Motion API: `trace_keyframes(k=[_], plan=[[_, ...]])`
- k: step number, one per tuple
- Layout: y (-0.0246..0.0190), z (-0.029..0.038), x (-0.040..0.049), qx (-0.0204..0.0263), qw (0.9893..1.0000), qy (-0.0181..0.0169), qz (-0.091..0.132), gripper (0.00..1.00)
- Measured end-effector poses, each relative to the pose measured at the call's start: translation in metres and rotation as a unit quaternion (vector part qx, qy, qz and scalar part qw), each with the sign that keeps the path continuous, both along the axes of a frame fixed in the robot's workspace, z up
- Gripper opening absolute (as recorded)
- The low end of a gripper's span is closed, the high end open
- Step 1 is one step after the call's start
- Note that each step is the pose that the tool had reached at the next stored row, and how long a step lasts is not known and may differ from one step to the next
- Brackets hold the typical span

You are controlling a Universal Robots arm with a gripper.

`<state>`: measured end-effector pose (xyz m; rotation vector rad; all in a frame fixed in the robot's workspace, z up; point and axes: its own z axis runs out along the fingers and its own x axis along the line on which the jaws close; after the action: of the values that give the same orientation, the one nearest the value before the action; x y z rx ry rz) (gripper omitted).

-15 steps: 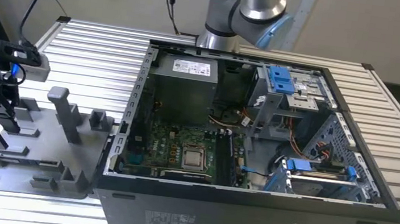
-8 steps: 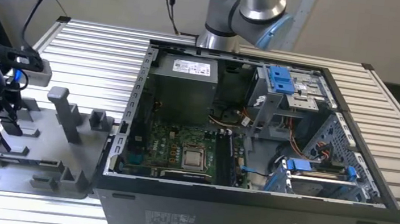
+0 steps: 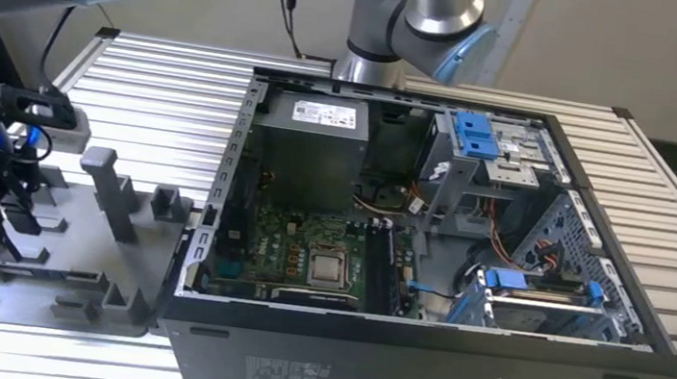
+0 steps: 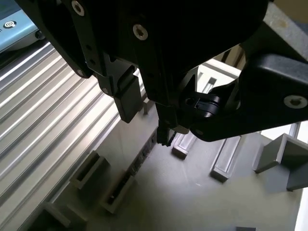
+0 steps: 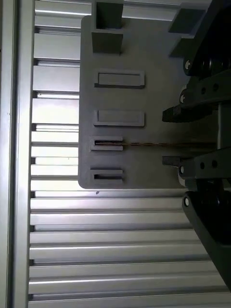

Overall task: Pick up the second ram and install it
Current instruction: 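Pick up the second ram and move it above second insertion slot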

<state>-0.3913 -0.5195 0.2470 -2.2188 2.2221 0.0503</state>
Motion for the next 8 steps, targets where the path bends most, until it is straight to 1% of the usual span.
trace_keyframes(k=[2, 8], plan=[[0.0000, -0.0016, 0.0000, 0.0000, 1.0000, -0.0001, 0.000, 0.42], [0.0000, -0.0023, 0.0000, 0.0000, 1.0000, -0.0001, 0.000, 0.42]])
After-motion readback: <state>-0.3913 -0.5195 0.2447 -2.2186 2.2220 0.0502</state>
